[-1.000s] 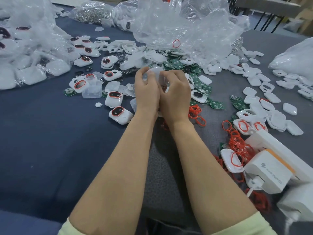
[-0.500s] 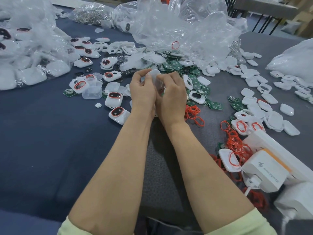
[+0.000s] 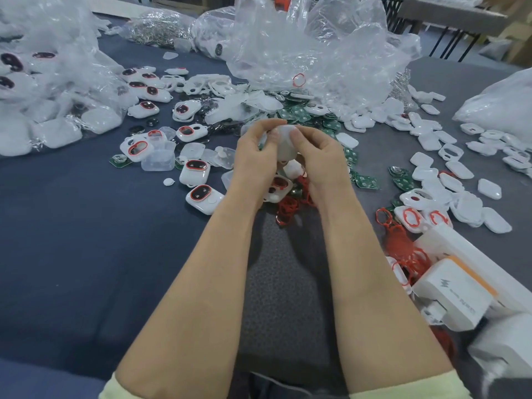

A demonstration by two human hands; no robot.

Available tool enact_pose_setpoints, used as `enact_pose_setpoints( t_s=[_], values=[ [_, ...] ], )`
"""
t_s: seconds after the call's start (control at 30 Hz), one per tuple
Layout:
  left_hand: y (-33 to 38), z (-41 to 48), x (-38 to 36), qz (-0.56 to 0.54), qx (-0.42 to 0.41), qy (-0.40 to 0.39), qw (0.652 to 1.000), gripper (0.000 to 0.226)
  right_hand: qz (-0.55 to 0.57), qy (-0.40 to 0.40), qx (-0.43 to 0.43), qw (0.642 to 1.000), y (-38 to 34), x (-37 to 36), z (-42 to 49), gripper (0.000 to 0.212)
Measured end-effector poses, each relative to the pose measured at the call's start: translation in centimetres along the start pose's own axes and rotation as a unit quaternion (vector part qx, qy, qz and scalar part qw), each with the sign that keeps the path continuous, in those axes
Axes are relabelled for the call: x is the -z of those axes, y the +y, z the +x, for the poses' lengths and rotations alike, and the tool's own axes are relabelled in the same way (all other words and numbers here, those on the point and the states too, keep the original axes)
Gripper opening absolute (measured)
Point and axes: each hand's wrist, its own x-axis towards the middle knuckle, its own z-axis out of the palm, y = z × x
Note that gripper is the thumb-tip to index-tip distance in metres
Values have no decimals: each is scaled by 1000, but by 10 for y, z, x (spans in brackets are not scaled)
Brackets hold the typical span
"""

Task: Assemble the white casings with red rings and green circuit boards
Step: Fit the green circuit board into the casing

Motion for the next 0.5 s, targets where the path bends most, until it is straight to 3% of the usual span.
enact_pose_setpoints(
  t_s=[0.13, 0.27, 0.4, 0.5],
  values=[
    [0, 1, 0, 39, -18, 5, 999, 18, 119, -4, -51, 992, 0, -2, 1, 18],
    [-1, 2, 0, 47, -9, 17, 999, 18, 98, -3, -37, 994, -1, -7, -2, 19],
    [0, 0, -1, -40, 42, -22, 998, 15, 135, 33, -47, 989, -4, 0, 2, 17],
    [-4, 2, 1, -13, 75, -49, 996, 7, 144, 54, -51, 987, -4, 7, 4, 16]
  ],
)
